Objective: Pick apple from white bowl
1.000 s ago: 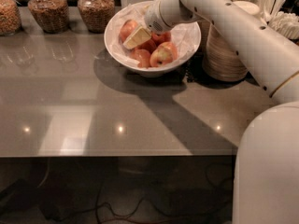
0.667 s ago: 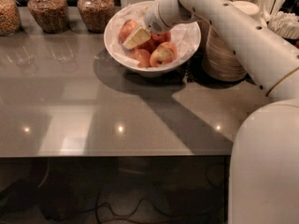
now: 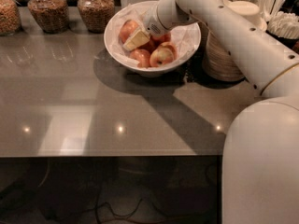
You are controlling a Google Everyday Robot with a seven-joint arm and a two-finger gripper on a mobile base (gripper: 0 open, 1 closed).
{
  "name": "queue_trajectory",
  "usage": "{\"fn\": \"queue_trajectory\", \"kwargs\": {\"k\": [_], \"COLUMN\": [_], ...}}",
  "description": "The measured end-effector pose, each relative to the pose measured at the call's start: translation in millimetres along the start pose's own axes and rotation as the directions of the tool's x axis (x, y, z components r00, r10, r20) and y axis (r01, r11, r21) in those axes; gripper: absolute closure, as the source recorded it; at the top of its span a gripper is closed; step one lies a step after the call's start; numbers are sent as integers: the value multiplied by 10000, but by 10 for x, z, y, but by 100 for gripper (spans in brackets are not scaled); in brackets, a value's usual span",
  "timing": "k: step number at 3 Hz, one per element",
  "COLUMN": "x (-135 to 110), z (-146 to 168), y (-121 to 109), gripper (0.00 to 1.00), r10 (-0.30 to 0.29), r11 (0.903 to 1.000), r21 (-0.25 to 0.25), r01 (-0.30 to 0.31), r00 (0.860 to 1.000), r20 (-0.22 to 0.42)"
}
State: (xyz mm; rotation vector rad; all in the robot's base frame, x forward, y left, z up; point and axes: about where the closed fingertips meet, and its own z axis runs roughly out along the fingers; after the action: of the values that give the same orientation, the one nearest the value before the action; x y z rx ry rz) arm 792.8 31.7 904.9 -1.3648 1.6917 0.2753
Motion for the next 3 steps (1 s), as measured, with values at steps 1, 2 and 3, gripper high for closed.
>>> {"fn": "queue_trajectory", "kwargs": {"k": [1,2,3], "x": [58,65,64], "z": [48,52,-1], "y": [9,10,2], "gripper": [30,49,73], "r10": [110,123,157], "r11": [9999,9999,9999], "r21": [-75,-78,46], "r01": [-111,-124,-157], "r00": [9999,9999,9998], "r20": [-107,-118,-89]}}
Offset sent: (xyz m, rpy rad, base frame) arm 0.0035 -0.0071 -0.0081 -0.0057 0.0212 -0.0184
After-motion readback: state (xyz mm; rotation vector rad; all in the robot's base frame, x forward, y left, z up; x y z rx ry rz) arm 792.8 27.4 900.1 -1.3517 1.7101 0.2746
